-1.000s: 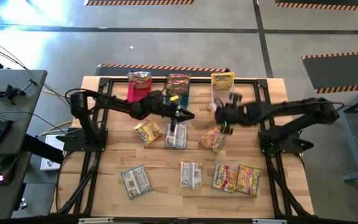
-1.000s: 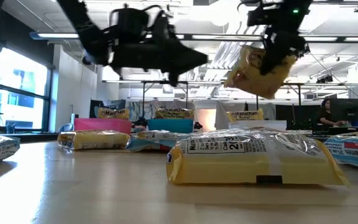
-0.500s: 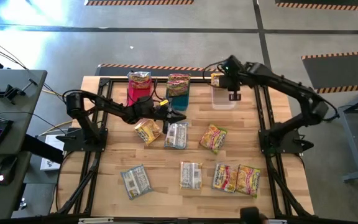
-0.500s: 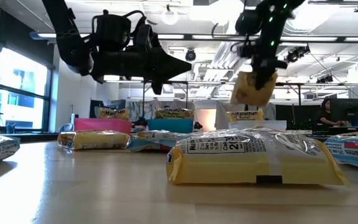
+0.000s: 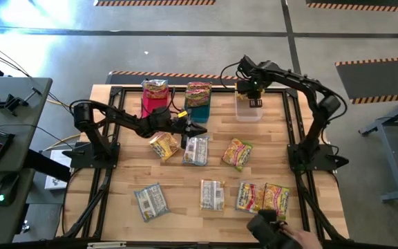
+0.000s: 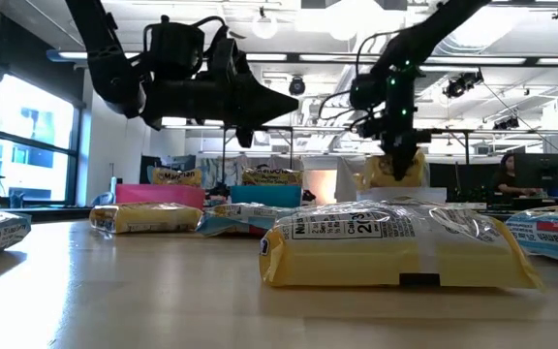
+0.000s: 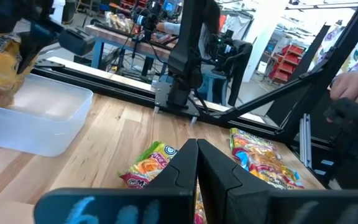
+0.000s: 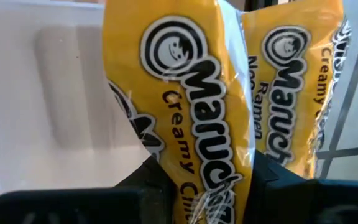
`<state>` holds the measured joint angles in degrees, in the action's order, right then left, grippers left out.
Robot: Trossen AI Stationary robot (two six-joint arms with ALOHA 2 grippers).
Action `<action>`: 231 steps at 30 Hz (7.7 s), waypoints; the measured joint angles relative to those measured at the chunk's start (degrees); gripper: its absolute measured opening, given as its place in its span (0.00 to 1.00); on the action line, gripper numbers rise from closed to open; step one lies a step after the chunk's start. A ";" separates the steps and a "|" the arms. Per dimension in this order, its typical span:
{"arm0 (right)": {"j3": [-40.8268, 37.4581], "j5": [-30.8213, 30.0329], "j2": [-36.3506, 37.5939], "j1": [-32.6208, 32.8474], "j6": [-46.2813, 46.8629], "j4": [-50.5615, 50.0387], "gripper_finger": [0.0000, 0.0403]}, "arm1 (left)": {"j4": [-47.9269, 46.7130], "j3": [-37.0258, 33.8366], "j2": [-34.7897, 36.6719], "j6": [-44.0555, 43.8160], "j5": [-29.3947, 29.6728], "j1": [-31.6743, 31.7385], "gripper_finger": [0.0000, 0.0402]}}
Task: Sort Maruchan noodles
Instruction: Put the top right yellow noodle pack into the transparent bin, then put the bottom right blue noodle pack into the red bin
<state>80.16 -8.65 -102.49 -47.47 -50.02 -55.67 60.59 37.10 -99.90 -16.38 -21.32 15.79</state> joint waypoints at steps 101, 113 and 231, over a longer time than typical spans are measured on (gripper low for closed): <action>-45.03 26.79 49.11 37.66 66.20 29.66 0.00 | -7.29 0.04 -0.07 3.99 0.04 -1.36 0.00; -45.03 28.81 37.73 55.98 88.22 30.53 0.45 | -7.47 0.04 -0.07 3.58 0.07 -1.35 0.00; -44.88 -37.37 29.21 58.52 45.87 78.92 0.32 | -78.61 19.23 21.82 23.02 5.13 6.72 0.20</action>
<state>35.29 -46.03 -73.28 11.05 -4.15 23.24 -18.02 56.33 -78.08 6.64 -16.19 22.52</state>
